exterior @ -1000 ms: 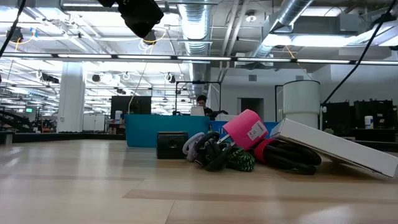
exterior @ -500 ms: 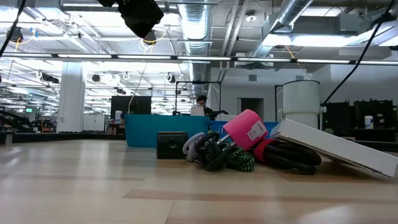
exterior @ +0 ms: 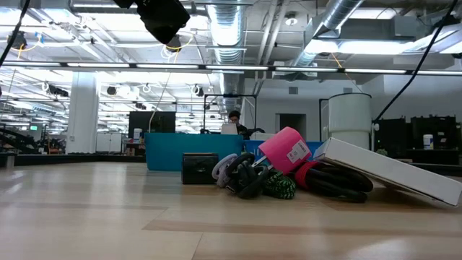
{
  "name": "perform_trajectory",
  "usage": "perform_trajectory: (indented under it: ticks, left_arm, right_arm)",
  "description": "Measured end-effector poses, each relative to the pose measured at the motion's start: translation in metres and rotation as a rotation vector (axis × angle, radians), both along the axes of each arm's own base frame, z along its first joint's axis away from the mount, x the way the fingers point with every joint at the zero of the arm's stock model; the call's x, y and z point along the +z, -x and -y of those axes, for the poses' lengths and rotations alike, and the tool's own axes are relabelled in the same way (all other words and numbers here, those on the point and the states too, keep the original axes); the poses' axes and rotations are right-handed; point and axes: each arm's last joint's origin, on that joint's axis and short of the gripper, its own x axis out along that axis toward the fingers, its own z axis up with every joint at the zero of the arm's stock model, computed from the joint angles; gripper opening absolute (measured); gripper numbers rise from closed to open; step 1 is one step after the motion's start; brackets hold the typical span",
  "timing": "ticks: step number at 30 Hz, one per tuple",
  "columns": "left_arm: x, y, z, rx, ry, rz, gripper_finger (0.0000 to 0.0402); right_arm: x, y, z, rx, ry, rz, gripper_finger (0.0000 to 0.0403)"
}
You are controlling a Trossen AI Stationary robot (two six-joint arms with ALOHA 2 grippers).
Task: Pick and place items into bin
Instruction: Put the card reader box into the yellow bin
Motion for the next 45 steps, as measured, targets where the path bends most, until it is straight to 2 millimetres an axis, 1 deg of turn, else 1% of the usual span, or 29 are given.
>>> perform_trajectory:
  ticks: [11,18,23,28,31,34,38,41,45]
  left_arm:
    - [0.0,0.0,0.0,0.0,0.0,0.0,0.0169]
    - [0.0,0.0,0.0,0.0,0.0,0.0,0.0169]
    - [0.0,0.0,0.0,0.0,0.0,0.0,0.0169]
    - [0.0,0.0,0.0,0.0,0.0,0.0,0.0169]
    - [0.0,0.0,0.0,0.0,0.0,0.0,0.0169]
    - [0.0,0.0,0.0,0.0,0.0,0.0,0.0169]
    - [0.0,0.0,0.0,0.0,0.0,0.0,0.0169]
    - [0.0,0.0,0.0,0.0,0.0,0.0,0.0169]
    - [0.0,0.0,0.0,0.0,0.0,0.0,0.0169]
  right_arm:
    - [0.001,-0.002,-0.002,-0.035,-0.05,0.027,0.0326]
    - [0.0,-0.007,0.004,-0.089,-0.045,0.018,0.0326]
    - [0.0,-0.008,0.007,-0.09,-0.026,0.002,0.0326]
    - [-0.004,-0.004,0.006,-0.024,0.055,-0.006,0.0326]
    - [-0.013,0.001,0.002,0.022,0.128,-0.001,0.0326]
    - [-0.024,0.004,-0.003,0.025,0.191,0.029,0.0326]
    - [-0.033,0.005,-0.014,0.054,0.3,0.08,0.0327]
    - [-0.034,0.004,-0.022,0.094,0.381,0.101,0.0327]
    - [-0.033,-0.001,-0.029,0.089,0.409,0.076,0.0327]
